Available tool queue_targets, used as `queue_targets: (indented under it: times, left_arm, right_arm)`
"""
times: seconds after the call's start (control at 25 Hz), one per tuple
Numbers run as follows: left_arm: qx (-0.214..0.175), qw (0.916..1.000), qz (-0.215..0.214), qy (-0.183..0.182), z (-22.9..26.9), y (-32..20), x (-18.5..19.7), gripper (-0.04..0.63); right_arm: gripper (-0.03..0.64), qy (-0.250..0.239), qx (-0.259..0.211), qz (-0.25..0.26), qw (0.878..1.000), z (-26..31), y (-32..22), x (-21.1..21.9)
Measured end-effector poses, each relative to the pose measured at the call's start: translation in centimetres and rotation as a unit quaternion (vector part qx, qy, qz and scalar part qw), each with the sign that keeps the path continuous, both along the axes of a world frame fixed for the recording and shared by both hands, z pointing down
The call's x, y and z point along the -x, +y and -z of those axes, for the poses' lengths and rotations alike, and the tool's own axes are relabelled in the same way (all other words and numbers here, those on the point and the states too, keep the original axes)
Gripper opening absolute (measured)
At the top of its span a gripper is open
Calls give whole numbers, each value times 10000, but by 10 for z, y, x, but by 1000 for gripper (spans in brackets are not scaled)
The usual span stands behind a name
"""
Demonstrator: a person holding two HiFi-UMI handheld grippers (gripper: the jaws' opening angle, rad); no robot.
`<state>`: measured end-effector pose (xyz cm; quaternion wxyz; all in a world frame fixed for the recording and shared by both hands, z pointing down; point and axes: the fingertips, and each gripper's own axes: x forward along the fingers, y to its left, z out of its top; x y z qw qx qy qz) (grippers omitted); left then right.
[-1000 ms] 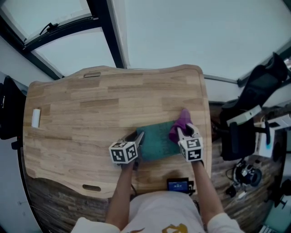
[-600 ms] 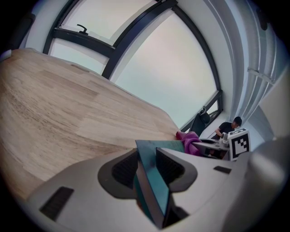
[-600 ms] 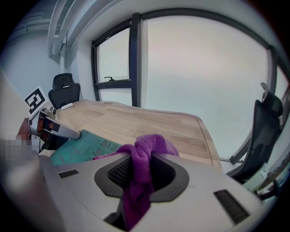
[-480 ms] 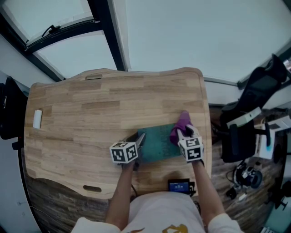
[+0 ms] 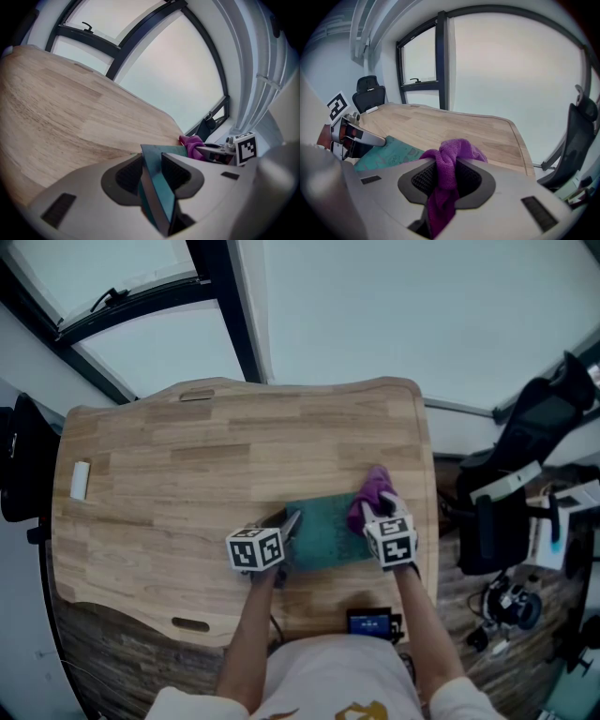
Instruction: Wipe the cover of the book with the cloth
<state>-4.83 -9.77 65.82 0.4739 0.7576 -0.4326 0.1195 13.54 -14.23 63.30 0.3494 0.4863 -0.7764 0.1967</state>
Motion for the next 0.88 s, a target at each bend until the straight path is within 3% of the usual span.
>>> queue_targets:
  times: [0.88]
  left_arm:
    - [24,10000,-2,86,-1,-2,0,127]
  right_arm:
    - [77,-253,160,279,9992,0,9,51]
